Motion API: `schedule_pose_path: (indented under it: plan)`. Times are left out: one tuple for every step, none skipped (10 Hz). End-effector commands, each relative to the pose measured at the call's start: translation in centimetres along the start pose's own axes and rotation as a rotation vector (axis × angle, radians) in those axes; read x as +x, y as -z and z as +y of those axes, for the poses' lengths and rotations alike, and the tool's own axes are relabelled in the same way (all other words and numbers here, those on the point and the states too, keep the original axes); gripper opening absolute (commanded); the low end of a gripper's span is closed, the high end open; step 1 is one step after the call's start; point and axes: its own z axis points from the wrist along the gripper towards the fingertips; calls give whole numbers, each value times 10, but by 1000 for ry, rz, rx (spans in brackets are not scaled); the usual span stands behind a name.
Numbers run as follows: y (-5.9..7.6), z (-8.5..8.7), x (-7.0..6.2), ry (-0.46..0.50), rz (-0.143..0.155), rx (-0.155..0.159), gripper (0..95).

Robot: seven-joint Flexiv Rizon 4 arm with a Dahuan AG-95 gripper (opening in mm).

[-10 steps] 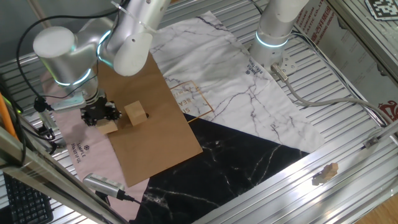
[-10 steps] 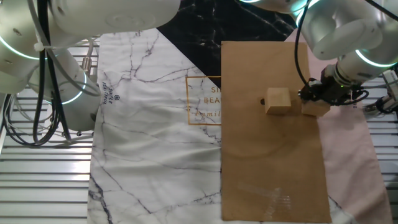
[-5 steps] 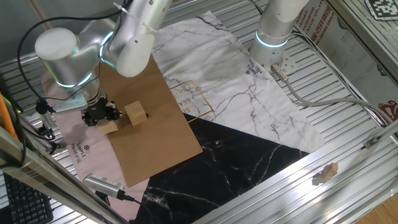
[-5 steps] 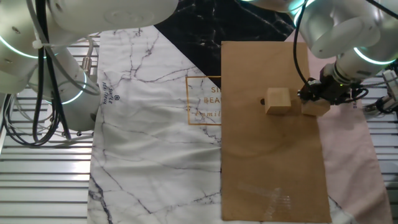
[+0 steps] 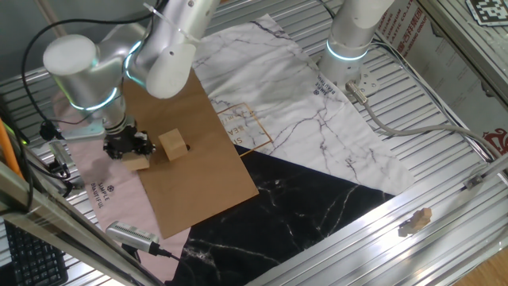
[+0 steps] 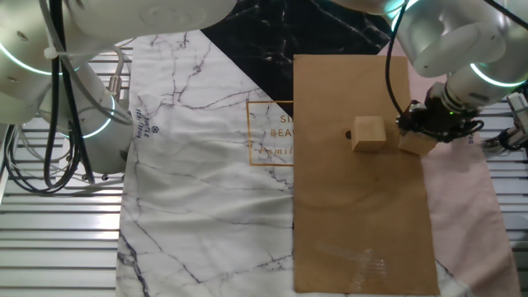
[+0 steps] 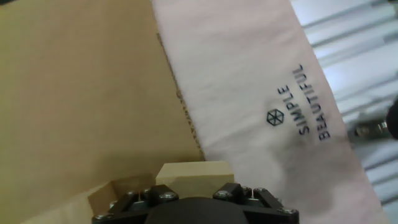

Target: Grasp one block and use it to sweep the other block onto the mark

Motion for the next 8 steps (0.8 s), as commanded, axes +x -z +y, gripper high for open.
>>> schedule_pose_path:
  plan:
    - [0,0,0,-137,-3,2,0]
    - [0,0,0,-168,-5,1,0]
    - [0,0,0,-227,-5,-1,0]
    - [0,0,0,-261,-6,-5,0]
    - [0,0,0,-298,-6,-7,0]
    - [0,0,0,-337,-6,-7,0]
    - [0,0,0,-361,-7,-7,0]
    - [0,0,0,-406,-8,-9,0]
